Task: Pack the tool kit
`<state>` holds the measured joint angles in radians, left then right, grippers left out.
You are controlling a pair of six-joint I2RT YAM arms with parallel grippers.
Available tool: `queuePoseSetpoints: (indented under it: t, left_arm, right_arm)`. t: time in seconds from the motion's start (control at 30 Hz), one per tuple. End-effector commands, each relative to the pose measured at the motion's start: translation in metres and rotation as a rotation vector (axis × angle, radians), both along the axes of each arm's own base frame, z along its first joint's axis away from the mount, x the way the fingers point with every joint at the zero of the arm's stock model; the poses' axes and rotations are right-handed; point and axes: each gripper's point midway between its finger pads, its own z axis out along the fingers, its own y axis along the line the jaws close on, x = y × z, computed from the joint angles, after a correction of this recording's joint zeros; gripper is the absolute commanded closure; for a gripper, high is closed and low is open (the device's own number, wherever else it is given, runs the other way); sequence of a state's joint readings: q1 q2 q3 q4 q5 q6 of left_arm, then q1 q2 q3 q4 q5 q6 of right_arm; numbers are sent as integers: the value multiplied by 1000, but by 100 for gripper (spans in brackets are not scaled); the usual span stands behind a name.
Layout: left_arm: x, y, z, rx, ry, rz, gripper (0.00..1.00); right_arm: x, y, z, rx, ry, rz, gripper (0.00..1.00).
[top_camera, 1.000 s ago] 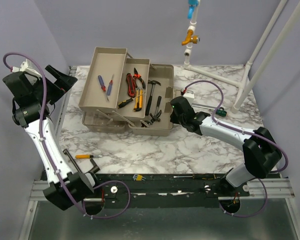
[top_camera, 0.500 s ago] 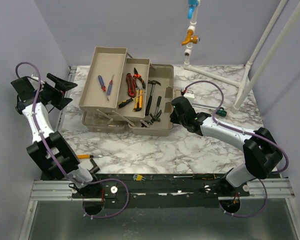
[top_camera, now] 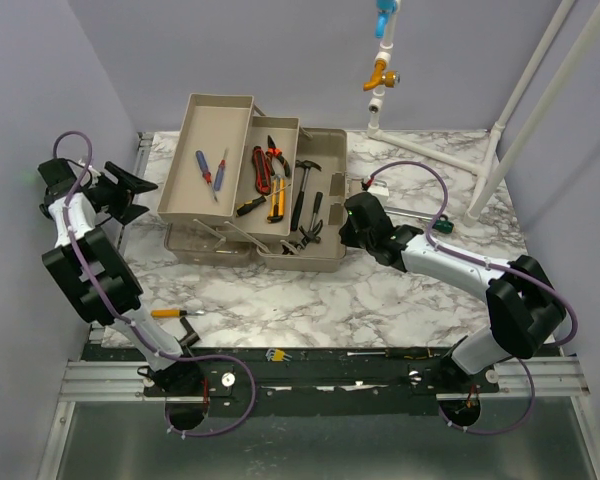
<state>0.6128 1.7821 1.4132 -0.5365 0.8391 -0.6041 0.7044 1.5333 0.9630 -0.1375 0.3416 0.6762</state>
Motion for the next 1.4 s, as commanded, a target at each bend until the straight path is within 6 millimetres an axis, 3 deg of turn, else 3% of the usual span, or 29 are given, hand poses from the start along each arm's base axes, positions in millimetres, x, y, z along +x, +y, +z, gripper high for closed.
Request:
queuePoseSetpoints:
  t: [0.0,0.2,0.3,0.33,0.57,0.63,0.73,0.9,1.37]
  left_arm:
    - [-2,-7,-39,150,65,-119,28]
    - [1,-34,-59,264,39,-265,31]
    - [2,-27,-70,306,77,-262,60]
    - [0,-24,-76,313,105,-258,66]
    - [4,-37,-77,399,57,-307,70]
    - [5,-39,-74,429,46,-312,78]
    - [7,-41,-71,492,22,-321,100]
    - [9,-43,-53,637,-22,-303,100]
    - [8,-41,45,823,-154,-127,100]
  right_arm:
    - [-4,15,-24,27,39,73,99]
    - [-5,16,-27,23,46,84,100]
    - [-6,15,-26,26,44,83,99]
    - [-6,15,-26,29,43,83,99]
    - [-6,15,-28,24,47,88,99]
    - [-6,17,-27,29,46,90,99]
    - [-6,17,-25,32,44,92,99]
    - [-7,16,-25,31,45,90,99]
    - [-8,23,-22,57,57,107,99]
